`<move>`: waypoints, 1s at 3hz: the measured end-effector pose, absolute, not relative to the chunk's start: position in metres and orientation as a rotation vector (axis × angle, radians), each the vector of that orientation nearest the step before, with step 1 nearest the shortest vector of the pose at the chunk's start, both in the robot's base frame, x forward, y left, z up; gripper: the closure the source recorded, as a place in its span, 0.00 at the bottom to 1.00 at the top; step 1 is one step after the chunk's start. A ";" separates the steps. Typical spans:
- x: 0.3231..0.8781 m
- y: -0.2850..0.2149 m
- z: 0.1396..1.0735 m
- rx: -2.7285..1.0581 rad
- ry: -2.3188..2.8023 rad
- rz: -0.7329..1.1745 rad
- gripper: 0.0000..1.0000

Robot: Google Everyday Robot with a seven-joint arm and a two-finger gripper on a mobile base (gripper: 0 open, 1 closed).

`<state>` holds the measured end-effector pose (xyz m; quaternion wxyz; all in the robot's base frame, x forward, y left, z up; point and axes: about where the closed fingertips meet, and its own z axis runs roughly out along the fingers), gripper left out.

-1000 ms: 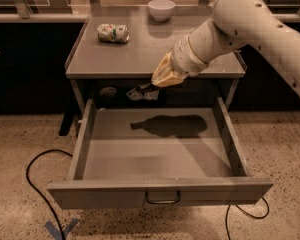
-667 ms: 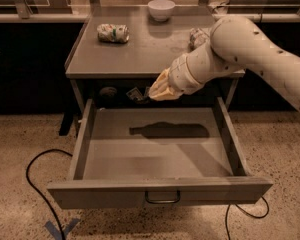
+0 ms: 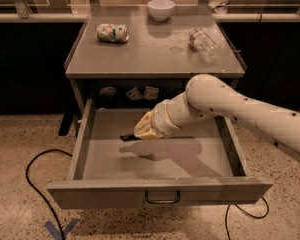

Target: Place rxbar chocolate into top drawer

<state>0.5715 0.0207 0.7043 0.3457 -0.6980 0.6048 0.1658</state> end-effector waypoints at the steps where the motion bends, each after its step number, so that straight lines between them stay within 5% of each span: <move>1: 0.567 0.032 0.669 -1.809 1.574 0.544 1.00; 3: 0.567 0.031 0.630 -1.806 1.624 0.543 1.00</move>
Offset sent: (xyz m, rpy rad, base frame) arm -0.0043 0.0106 -0.0321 0.0362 0.0668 0.0273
